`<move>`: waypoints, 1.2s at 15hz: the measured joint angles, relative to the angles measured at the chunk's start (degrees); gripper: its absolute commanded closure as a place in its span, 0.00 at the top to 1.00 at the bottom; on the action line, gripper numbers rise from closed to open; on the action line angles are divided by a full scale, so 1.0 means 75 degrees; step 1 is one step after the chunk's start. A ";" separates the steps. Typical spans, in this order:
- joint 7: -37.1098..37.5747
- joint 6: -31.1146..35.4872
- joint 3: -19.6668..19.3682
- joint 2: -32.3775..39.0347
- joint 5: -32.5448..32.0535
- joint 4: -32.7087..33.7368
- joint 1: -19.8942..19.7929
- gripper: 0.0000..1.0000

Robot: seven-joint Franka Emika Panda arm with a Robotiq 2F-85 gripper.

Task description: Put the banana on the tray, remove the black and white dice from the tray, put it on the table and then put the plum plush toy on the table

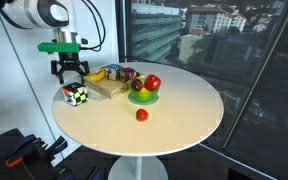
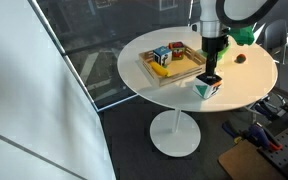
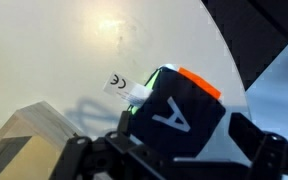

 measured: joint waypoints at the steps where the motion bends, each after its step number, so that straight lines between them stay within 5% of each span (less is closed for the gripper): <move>1: 0.0000 0.0005 -0.0006 0.0000 0.0000 0.0004 -0.0010 1.00; 18: 0.1866 -0.0531 -0.0751 0.0476 0.0138 0.1602 -0.0847 1.00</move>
